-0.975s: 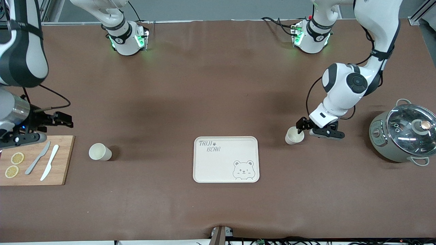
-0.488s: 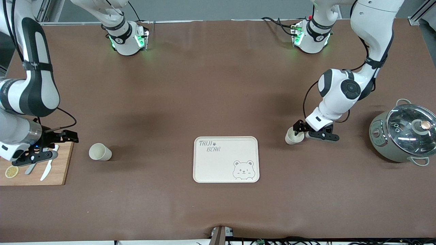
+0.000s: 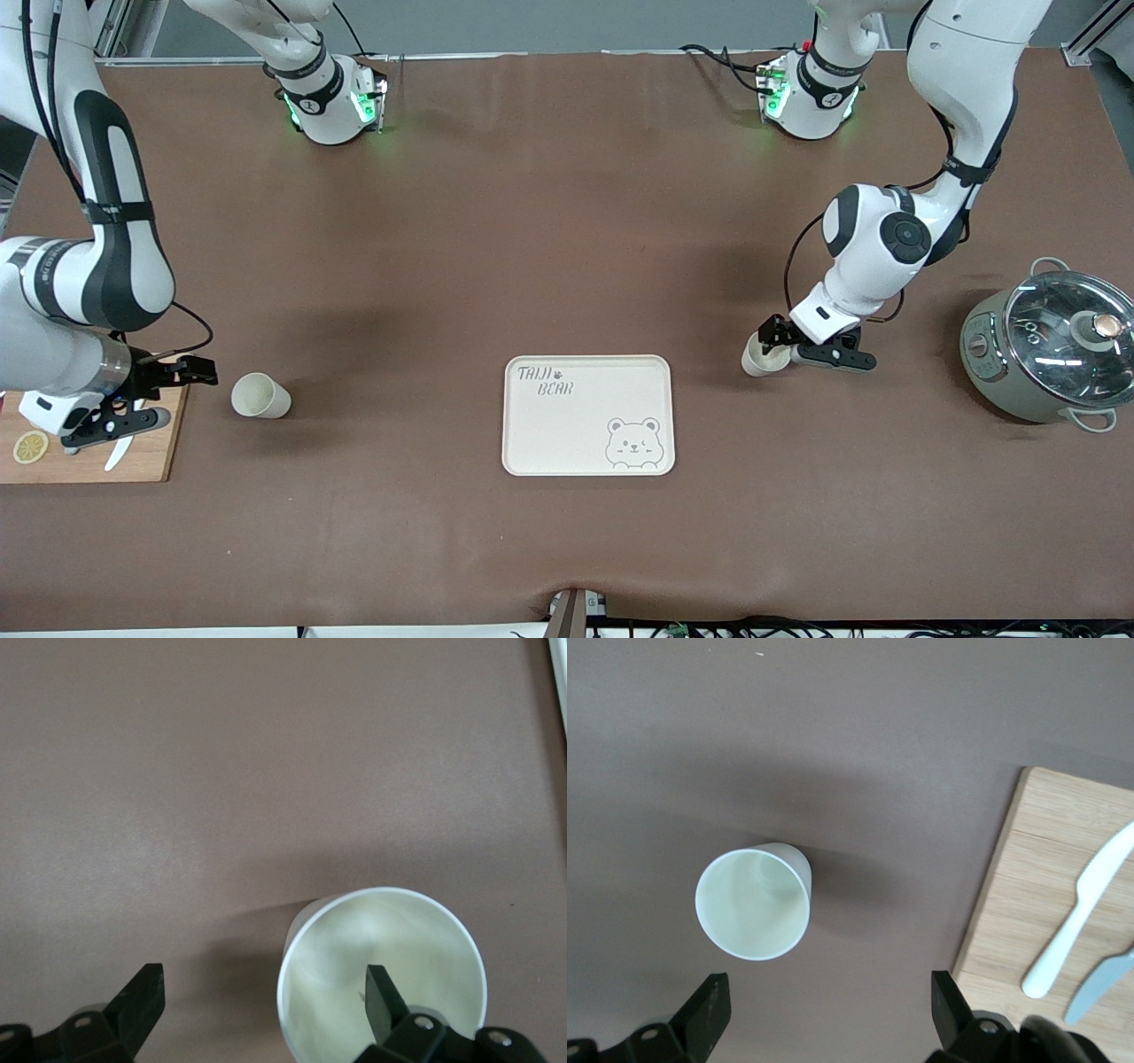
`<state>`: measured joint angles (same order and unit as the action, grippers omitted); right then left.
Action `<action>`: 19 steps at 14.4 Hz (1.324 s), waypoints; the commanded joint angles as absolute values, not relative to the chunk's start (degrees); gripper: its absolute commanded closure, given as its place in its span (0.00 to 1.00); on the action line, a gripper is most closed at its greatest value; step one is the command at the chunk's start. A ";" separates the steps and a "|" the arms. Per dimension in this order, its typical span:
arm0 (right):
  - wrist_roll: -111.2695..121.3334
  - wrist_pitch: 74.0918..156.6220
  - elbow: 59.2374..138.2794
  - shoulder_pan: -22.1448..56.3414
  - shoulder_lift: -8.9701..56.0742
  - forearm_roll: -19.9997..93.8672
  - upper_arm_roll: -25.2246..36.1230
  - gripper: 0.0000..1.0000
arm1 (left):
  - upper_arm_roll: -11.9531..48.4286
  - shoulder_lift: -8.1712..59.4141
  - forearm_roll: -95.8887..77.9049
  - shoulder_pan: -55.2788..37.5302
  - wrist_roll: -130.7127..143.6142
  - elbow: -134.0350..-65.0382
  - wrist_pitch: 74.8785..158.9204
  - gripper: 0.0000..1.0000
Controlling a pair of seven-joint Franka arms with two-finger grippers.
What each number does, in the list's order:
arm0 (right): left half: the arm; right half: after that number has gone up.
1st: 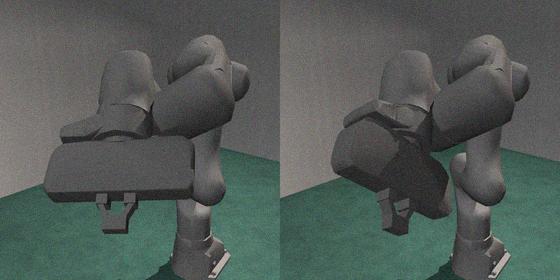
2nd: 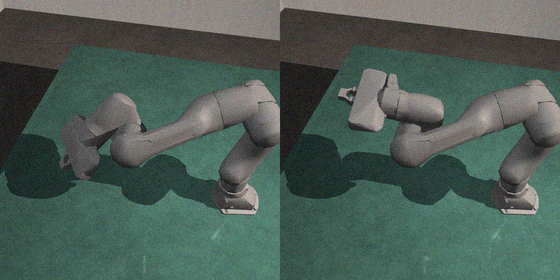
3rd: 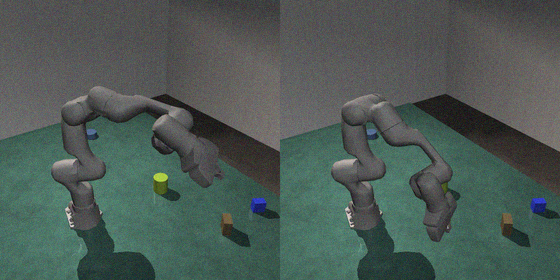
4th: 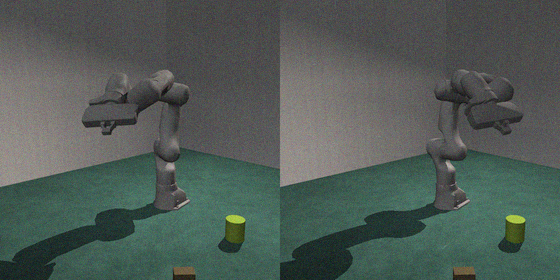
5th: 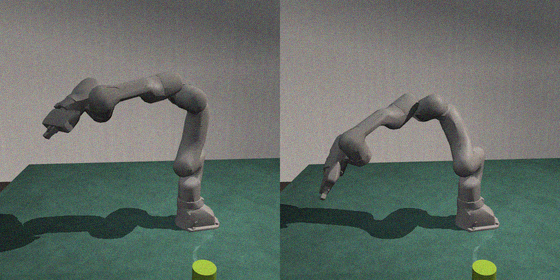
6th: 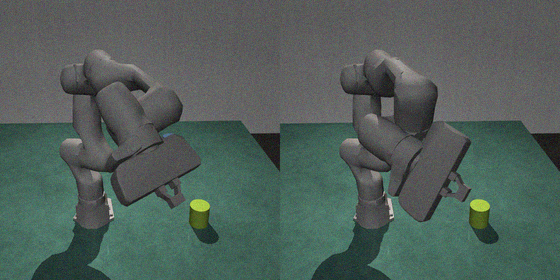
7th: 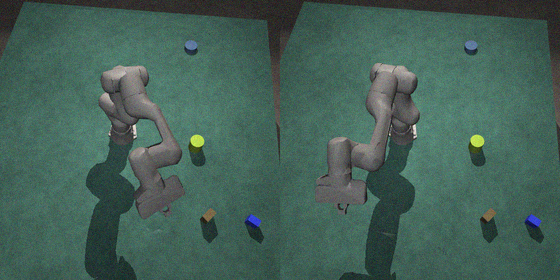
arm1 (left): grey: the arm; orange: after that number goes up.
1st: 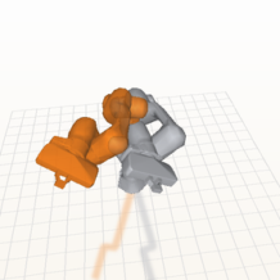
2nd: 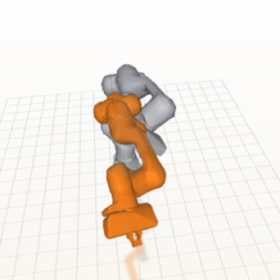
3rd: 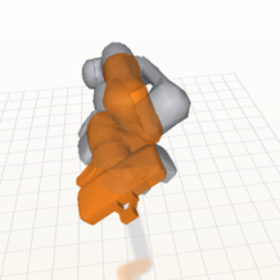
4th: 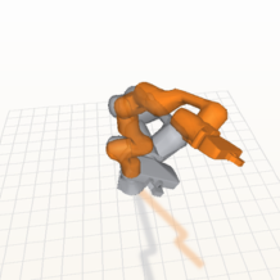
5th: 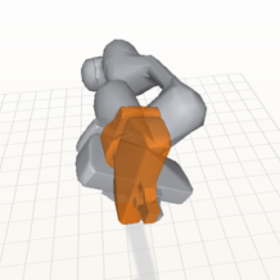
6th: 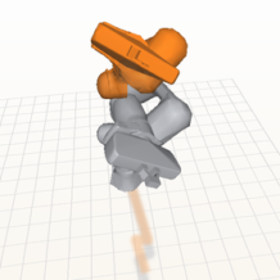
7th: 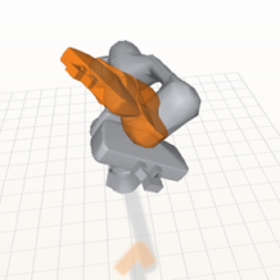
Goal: Place white IKEA cup upright on tray with both arms
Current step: 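Grasp the cup with the left gripper while the right gripper reaches the other cup, then carry the cup with the left gripper over the white tray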
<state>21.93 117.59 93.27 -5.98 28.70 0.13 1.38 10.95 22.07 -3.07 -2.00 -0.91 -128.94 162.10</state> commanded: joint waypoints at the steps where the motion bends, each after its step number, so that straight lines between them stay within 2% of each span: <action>1: 22.59 119.43 92.55 -6.15 30.31 2.98 1.14 0.00 | 11.16 23.64 -3.08 -2.02 -1.06 -127.36 162.86 0.00; 2: 22.67 120.40 92.55 -6.15 31.11 2.99 1.14 0.00 | 11.25 24.16 -3.25 -2.02 -0.71 -127.01 162.86 0.00; 3: 22.76 121.11 92.55 -6.15 31.72 2.99 1.14 0.00 | 11.25 24.08 -3.77 -2.11 1.56 -127.00 162.86 0.67; 4: 23.02 121.46 92.55 -6.07 31.99 2.90 1.14 0.00 | 11.16 24.08 -2.74 -2.11 4.02 -127.26 162.77 1.00; 15: 26.54 126.21 92.64 -5.80 35.24 2.81 1.14 0.00 | 11.25 22.42 -1.23 -2.81 5.97 -124.28 162.07 1.00; 17: 26.54 126.91 92.64 -5.80 35.77 2.81 1.14 0.00 | 11.86 20.23 -1.32 -2.64 6.94 -121.83 158.14 1.00; 19: 27.41 127.96 92.72 -5.89 35.86 2.81 1.14 0.00 | 13.18 19.16 -1.32 -2.72 10.79 -115.18 147.37 1.00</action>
